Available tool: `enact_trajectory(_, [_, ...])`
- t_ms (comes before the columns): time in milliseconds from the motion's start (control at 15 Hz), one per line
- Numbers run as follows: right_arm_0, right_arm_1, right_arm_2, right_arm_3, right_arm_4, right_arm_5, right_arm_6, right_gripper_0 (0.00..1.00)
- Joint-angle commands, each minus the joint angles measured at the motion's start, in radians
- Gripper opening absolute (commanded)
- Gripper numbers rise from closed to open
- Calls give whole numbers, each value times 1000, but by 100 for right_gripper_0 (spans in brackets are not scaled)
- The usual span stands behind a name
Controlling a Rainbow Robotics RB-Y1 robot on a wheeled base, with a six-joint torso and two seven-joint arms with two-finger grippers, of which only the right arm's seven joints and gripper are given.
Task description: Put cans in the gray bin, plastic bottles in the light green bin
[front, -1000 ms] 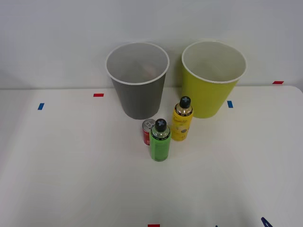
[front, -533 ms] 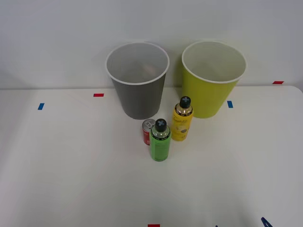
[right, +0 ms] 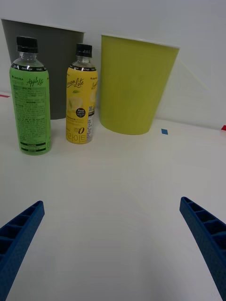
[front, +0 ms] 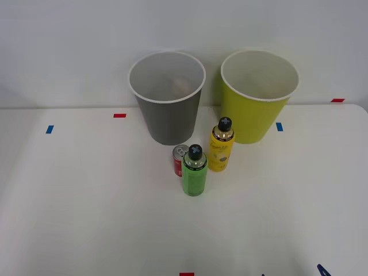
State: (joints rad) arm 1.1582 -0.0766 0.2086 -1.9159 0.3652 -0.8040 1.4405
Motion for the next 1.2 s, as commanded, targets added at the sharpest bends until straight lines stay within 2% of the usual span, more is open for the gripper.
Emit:
enact_trajectory(67, [0, 0, 0, 0, 0, 0, 0, 100])
enact_trajectory(1200, [0, 0, 0, 0, 0, 0, 0, 100])
